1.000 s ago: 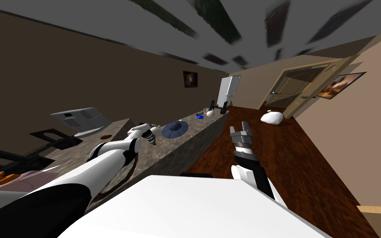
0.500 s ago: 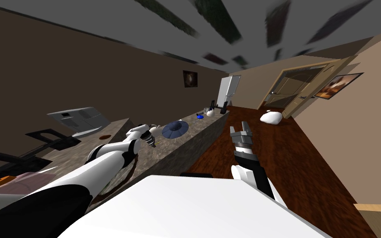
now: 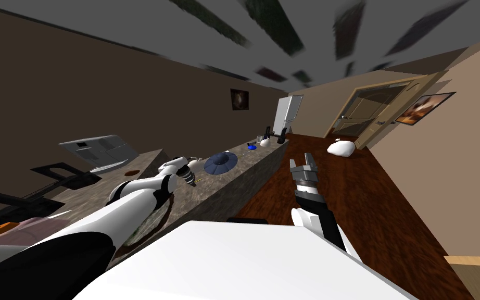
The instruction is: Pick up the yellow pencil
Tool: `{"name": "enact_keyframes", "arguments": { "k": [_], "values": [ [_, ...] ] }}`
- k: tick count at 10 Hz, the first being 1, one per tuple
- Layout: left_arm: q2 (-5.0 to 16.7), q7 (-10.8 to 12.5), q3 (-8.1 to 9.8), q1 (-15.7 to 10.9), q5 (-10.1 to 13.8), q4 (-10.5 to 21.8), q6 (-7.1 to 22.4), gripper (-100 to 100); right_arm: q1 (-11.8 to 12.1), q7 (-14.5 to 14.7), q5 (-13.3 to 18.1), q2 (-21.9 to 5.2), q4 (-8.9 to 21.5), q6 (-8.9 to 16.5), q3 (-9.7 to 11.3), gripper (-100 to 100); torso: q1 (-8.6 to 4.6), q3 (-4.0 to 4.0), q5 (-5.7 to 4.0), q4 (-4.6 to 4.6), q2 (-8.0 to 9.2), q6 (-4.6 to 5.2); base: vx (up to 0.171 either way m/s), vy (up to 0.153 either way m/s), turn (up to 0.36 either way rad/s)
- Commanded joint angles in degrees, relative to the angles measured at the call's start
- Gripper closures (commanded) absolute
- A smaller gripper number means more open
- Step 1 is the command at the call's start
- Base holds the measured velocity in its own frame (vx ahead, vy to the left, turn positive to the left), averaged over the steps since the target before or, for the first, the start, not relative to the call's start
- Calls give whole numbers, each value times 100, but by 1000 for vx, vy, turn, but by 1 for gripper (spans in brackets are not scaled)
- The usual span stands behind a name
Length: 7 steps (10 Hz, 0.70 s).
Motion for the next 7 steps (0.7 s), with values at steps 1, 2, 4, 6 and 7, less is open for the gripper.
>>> {"name": "enact_keyframes", "arguments": {
  "k": [1, 2, 4, 6, 7],
  "values": [
    [0, 0, 0, 0, 0, 0, 0, 0, 0, 0, 0, 0, 0, 0, 0, 0, 0, 0, 0, 0, 0, 0, 0, 0, 0],
    [-99, 4, 4, 85, -1, 38, -160, -100, 0, 0, 0, 0, 0, 0, 0, 0, 0, 0, 0, 0, 0, 0, 0, 0, 0],
    [-99, 4, 4, 85, -1, 383, -160, -100, 0, 0, 0, 0, 0, 0, 0, 0, 0, -1, 1, -1, -1, 0, 0, 0, 0],
    [-99, 4, 4, 85, -1, 235, -160, -100, 0, 0, 0, 0, 0, 0, 0, 0, -1, -1, -1, 0, -1, 1, 0, 0, 0],
    [-99, 4, 4, 85, -1, 177, -160, -100, 0, 0, 0, 0, 0, 0, 0, 0, 0, 0, 0, 0, 0, 0, 0, 0, 0]
  ]
}}
